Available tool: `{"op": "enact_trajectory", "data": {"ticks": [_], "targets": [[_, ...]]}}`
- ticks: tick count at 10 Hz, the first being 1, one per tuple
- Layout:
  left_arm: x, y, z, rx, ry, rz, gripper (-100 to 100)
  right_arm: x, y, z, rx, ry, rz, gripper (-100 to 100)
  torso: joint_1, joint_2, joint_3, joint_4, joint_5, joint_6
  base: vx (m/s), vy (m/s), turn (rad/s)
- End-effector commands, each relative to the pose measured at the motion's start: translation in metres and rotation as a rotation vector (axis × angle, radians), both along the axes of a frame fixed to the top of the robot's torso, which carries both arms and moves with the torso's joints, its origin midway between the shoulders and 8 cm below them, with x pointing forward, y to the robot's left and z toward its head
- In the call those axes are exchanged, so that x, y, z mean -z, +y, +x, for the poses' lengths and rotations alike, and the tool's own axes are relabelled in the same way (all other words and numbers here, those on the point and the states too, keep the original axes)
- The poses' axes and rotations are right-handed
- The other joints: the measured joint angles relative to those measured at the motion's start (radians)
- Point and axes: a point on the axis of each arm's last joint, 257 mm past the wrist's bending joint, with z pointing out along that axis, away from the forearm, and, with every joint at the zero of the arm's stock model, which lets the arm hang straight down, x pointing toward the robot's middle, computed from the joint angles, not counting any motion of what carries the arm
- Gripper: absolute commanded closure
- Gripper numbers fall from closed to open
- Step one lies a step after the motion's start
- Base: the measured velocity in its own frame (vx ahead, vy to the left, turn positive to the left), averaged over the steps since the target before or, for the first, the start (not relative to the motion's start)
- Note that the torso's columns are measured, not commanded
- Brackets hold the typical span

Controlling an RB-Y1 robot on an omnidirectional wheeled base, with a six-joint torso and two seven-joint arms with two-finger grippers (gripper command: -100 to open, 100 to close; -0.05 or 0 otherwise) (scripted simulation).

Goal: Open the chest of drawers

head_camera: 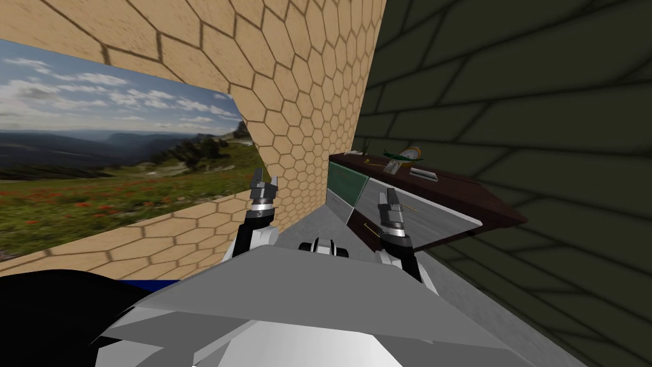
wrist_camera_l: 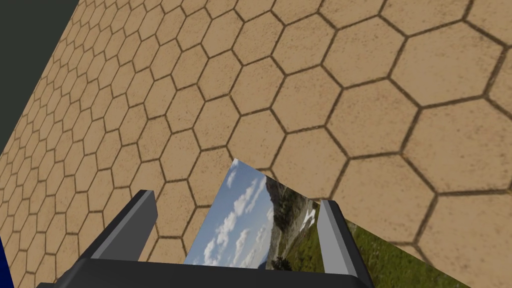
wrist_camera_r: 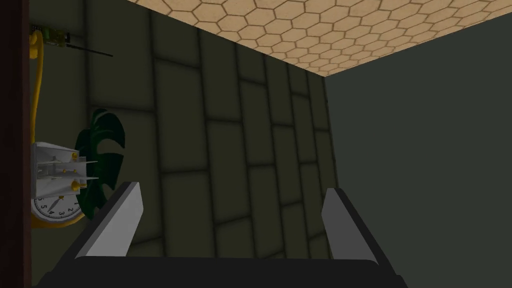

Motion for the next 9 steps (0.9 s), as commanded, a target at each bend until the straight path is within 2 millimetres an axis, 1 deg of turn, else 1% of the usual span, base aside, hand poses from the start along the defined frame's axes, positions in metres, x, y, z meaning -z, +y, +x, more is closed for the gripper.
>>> {"op": "enact_trajectory", "data": {"ticks": [1,3,4,8,9], "targets": [[0.000,0.000,0.000,0.000,0.000,0.000,0,0.017,0.007,0.005,0.011,0.040,-0.169,-100,0.000,0.000,0.000,0.000,0.000,0.000,0.052,0.035,0.033],[0.000,0.000,0.000,0.000,0.000,0.000,0,0.032,0.010,0.009,0.027,0.068,-0.315,-100,-0.001,0.001,0.000,0.000,0.000,0.000,0.054,0.033,0.032],[0.000,0.000,0.000,0.000,0.000,0.000,0,0.033,0.011,0.009,0.023,0.068,-0.323,-100,-0.001,0.000,0.000,0.000,0.000,0.000,0.039,0.027,0.009],[0.000,0.000,0.000,0.000,0.000,0.000,0,0.067,0.010,0.016,0.057,0.109,-0.647,-100,0.000,-0.001,0.000,0.000,0.000,0.000,0.053,0.033,0.031],[0.000,0.000,0.000,0.000,0.000,0.000,0,0.068,0.012,0.016,0.054,0.108,-0.667,-100,0.000,-0.001,-0.001,0.000,0.000,0.000,0.048,0.033,0.008]]}}
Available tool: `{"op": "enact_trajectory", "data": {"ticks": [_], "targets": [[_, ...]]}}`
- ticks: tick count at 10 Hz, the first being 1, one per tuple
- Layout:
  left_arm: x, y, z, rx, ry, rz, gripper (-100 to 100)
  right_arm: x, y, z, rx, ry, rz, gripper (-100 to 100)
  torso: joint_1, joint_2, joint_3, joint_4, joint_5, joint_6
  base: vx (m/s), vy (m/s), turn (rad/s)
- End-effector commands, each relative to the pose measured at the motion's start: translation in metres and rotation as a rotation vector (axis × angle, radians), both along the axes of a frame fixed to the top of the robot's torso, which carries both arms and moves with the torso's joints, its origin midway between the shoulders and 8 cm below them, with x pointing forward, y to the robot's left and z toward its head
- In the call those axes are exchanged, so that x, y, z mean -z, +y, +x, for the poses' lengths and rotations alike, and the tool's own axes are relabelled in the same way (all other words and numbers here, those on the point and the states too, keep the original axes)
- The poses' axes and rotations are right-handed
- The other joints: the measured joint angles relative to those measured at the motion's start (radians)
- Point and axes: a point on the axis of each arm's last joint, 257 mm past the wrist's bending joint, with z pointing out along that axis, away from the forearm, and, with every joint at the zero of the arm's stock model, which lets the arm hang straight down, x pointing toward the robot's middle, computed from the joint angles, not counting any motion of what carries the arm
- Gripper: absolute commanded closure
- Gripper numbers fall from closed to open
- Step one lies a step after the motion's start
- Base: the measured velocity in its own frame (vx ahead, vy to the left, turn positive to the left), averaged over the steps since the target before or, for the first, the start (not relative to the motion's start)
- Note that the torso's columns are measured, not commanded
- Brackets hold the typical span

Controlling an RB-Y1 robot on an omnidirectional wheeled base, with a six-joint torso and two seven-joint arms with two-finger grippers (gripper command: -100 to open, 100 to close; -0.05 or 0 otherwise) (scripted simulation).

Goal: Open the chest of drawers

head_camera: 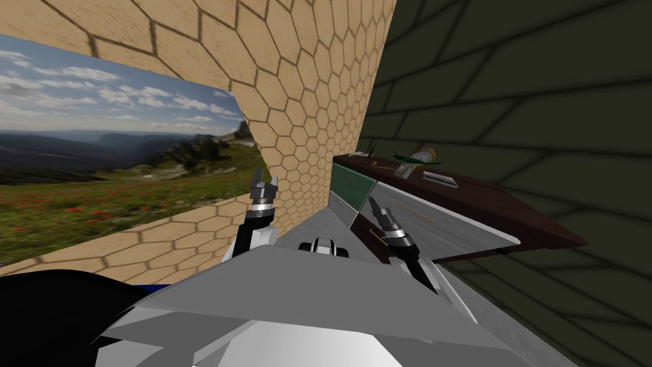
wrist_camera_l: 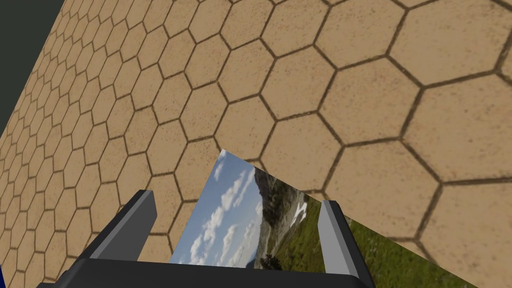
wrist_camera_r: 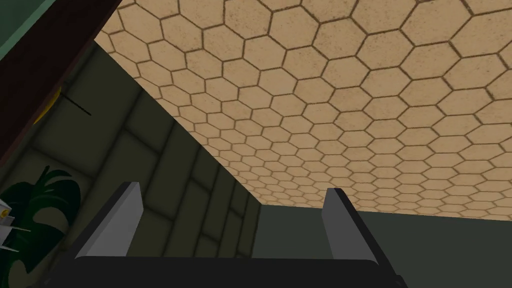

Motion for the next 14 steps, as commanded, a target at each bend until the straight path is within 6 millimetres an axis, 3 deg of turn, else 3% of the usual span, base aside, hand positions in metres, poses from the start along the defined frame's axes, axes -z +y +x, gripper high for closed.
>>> {"op": "enact_trajectory", "data": {"ticks": [1,7,14], "targets": [[0.000,0.000,0.000,0.000,0.000,0.000,0,0.016,0.000,0.002,0.006,0.011,-0.165,-100,0.000,0.002,0.001,0.000,0.000,0.000,0.041,0.032,0.020],[0.000,0.000,0.000,0.000,0.000,0.000,0,0.062,-0.020,0.010,0.020,0.026,-0.605,-100,-0.001,0.001,0.001,0.000,0.000,0.000,0.058,0.039,0.049],[0.000,0.000,0.000,0.000,0.000,0.000,0,0.097,-0.051,0.018,-0.001,0.023,-0.969,-100,0.000,0.000,0.000,0.000,0.000,0.000,0.055,0.024,0.063]]}}
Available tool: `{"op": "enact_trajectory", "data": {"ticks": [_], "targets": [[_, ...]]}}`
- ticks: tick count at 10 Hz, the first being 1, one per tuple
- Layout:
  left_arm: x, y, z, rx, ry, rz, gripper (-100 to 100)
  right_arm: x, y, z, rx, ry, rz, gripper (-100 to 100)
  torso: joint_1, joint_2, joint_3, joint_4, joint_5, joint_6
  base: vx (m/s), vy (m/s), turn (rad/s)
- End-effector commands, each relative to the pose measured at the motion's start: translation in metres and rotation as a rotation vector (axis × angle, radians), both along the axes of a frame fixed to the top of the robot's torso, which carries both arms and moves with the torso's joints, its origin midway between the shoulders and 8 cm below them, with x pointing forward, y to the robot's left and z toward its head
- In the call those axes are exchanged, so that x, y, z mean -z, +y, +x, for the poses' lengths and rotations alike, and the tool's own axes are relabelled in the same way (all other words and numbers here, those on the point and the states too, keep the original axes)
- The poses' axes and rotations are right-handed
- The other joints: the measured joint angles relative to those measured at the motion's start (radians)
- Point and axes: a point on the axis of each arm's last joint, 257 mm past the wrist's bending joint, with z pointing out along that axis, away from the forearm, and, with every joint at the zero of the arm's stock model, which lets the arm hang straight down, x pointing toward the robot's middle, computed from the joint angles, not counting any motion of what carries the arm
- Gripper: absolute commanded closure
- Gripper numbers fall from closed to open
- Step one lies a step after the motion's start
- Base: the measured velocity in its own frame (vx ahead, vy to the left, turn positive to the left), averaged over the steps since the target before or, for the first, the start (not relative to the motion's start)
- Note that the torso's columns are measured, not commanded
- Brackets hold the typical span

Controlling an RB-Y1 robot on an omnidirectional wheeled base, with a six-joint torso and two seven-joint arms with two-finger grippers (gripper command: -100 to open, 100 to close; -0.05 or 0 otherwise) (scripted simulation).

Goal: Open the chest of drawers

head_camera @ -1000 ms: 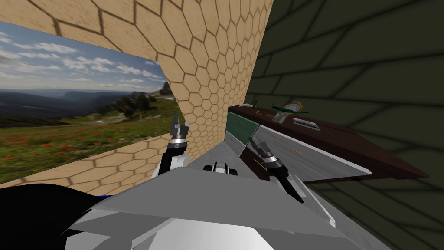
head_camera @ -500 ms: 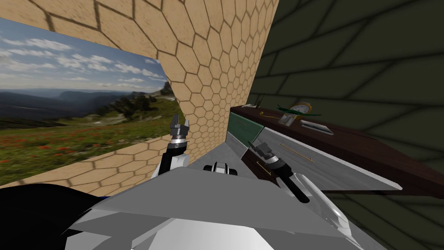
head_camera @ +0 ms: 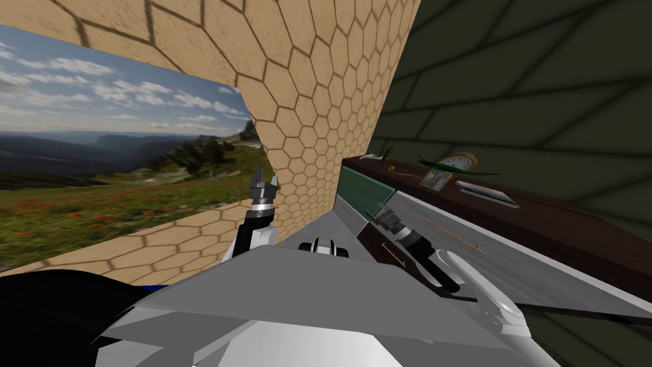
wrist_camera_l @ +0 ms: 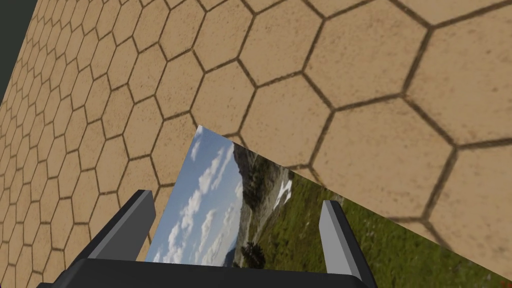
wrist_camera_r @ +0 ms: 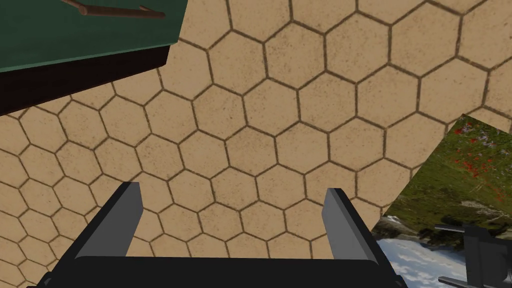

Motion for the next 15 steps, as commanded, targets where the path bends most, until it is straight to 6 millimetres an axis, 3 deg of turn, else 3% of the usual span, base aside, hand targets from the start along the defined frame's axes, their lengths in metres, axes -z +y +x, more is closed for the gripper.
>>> {"op": "enact_trajectory", "data": {"ticks": [1,3,4,9,15], "targets": [[0.000,0.000,0.000,0.000,0.000,0.000,0,0.011,-0.016,0.002,-0.011,0.002,-0.141,-100,0.000,0.002,0.001,0.000,0.000,0.001,0.045,0.015,0.050],[0.000,0.000,0.000,0.000,0.000,0.000,0,0.024,-0.036,0.007,-0.018,0.004,-0.287,-100,0.000,0.002,0.001,0.000,0.000,0.000,0.066,0.025,0.165],[0.000,0.000,0.000,0.000,0.000,0.000,0,0.024,-0.037,0.007,-0.022,0.005,-0.295,-100,0.000,0.001,0.000,0.000,0.000,0.000,0.060,0.015,0.038],[0.000,0.000,0.000,0.000,0.000,0.000,0,0.045,-0.095,0.018,-0.047,0.011,-0.635,-100,-0.001,0.001,0.000,0.000,0.000,0.001,0.075,0.011,0.145],[0.000,0.000,0.000,0.000,0.000,0.000,0,0.044,-0.160,0.030,-0.077,0.013,-0.957,-100,0.000,0.002,0.001,0.001,0.000,0.001,0.069,0.005,0.127]]}}
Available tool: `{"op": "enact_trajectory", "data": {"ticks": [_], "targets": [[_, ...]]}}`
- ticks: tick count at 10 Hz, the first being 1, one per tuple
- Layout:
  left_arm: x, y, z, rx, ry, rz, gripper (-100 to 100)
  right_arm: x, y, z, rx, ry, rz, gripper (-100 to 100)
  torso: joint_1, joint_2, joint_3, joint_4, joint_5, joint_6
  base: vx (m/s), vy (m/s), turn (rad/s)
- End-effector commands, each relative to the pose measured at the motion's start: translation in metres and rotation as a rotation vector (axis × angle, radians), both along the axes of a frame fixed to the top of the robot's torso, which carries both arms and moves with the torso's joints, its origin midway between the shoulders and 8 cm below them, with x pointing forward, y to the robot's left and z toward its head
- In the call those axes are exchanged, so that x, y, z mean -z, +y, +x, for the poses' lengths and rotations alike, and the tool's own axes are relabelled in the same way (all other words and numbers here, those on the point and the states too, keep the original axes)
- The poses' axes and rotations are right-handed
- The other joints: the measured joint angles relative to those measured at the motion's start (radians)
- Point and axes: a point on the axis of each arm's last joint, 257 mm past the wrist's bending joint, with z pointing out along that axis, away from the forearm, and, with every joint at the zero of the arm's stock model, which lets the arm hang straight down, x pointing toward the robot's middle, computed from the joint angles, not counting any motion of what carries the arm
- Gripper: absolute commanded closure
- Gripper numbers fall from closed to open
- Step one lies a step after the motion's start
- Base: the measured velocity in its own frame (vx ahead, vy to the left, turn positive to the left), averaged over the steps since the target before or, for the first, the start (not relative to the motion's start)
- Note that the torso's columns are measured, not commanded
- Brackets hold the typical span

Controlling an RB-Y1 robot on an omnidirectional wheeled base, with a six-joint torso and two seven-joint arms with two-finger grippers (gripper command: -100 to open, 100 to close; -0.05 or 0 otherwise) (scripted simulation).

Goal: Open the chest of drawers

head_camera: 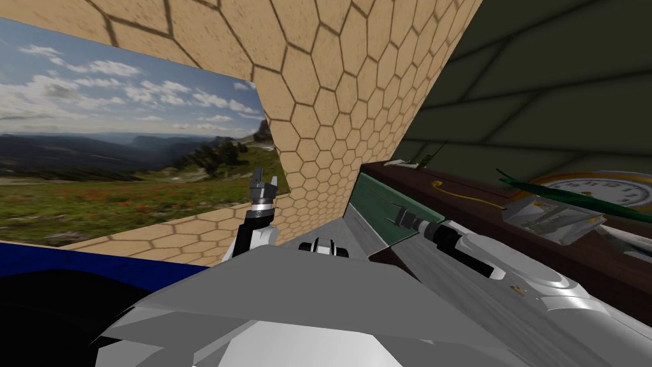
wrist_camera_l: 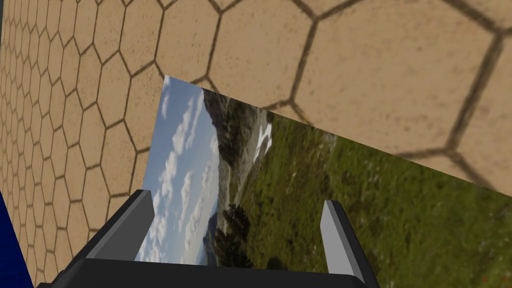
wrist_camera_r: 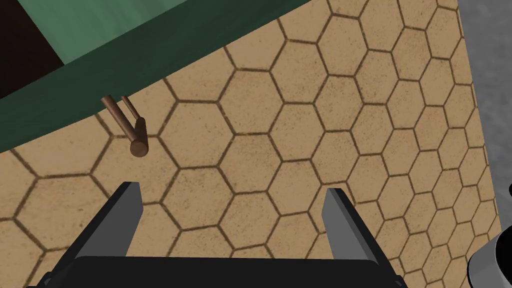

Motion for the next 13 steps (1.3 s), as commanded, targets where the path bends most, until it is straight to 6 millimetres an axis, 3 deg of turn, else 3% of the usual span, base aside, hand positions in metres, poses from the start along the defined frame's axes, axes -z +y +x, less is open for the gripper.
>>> {"op": "enact_trajectory", "data": {"ticks": [1,3,5,6,13], "targets": [[0.000,0.000,0.000,0.000,0.000,0.000,0,-0.004,-0.023,0.004,-0.014,0.000,-0.118,-100,0.000,0.000,0.000,0.000,0.000,0.000,0.051,0.001,0.089],[0.000,0.000,0.000,0.000,0.000,0.000,0,-0.009,-0.044,0.007,-0.026,0.000,-0.218,-100,0.000,-0.001,0.000,0.000,0.000,0.000,0.061,-0.001,0.096],[0.000,0.000,0.000,0.000,0.000,0.000,0,-0.008,-0.040,0.006,-0.022,0.000,-0.196,-100,-0.001,0.001,0.001,0.000,0.000,0.000,0.016,-0.003,0.009],[0.000,0.000,0.000,0.000,0.000,0.000,0,-0.008,-0.040,0.006,-0.022,0.000,-0.195,100,0.000,0.002,0.001,0.001,0.000,0.000,0.000,0.000,0.000],[0.000,0.000,0.000,0.000,0.000,0.000,0,-0.010,-0.032,0.005,-0.038,0.002,-0.191,100,-0.004,-0.001,-0.001,0.001,0.002,0.000,-0.056,0.136,-0.028]]}}
